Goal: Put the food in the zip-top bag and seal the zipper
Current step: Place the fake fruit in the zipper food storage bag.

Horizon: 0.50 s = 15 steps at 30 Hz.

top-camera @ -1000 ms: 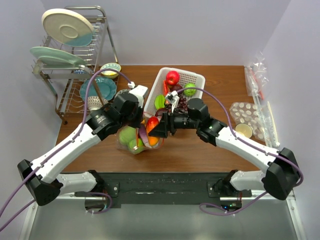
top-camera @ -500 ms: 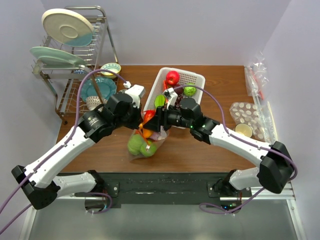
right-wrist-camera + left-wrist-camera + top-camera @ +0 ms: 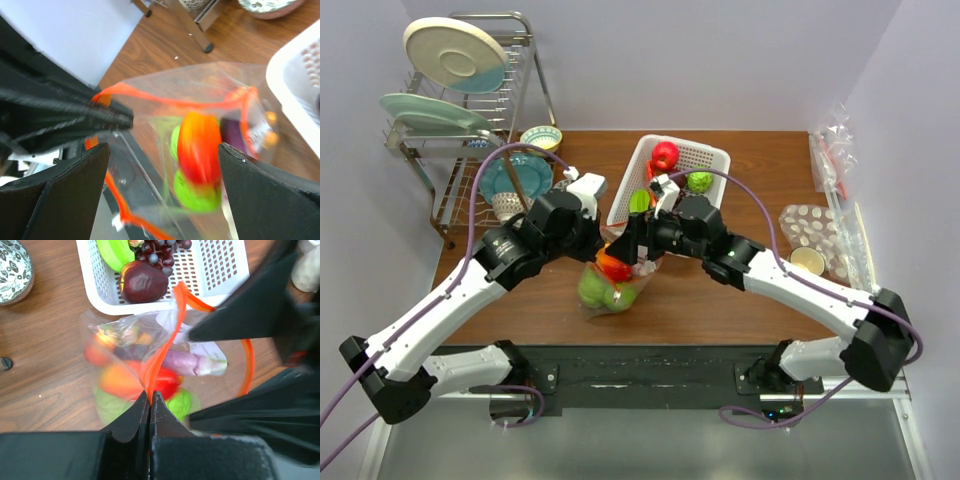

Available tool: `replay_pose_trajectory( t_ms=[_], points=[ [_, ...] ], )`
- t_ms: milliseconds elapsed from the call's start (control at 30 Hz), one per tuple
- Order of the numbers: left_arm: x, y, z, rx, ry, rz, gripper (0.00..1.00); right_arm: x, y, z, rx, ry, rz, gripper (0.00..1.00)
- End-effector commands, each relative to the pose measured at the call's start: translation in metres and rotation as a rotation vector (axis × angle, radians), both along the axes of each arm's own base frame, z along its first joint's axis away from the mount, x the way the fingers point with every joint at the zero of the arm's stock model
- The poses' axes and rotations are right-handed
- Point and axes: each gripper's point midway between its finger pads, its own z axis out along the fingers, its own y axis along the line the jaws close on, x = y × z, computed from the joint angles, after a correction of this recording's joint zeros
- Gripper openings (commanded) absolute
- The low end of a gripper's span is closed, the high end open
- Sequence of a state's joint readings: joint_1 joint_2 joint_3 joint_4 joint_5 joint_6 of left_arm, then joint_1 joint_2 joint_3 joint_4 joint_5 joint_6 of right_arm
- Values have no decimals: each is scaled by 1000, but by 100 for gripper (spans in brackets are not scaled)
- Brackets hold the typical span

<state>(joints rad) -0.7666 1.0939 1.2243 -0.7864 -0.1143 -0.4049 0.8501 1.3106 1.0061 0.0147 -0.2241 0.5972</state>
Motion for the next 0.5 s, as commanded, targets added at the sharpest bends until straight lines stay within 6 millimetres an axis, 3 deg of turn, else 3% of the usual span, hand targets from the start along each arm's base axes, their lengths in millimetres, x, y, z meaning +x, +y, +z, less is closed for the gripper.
replay_pose_trajectory(
  t_ms=[0, 67, 167, 467],
  points=[
    [7, 1, 16, -45, -76, 28, 0, 0, -32, 48, -12, -118, -84, 93],
    [8, 2, 17, -43, -83, 35, 0, 0, -41, 50, -37, -123, -114, 99],
    [9, 4, 18, -43, -92, 42, 0, 1, -59, 48, -97, -126, -172, 99],
    [12, 24, -1, 25, -104, 118, 0, 37, -121, 41, -345, -174, -455, 99]
  ],
)
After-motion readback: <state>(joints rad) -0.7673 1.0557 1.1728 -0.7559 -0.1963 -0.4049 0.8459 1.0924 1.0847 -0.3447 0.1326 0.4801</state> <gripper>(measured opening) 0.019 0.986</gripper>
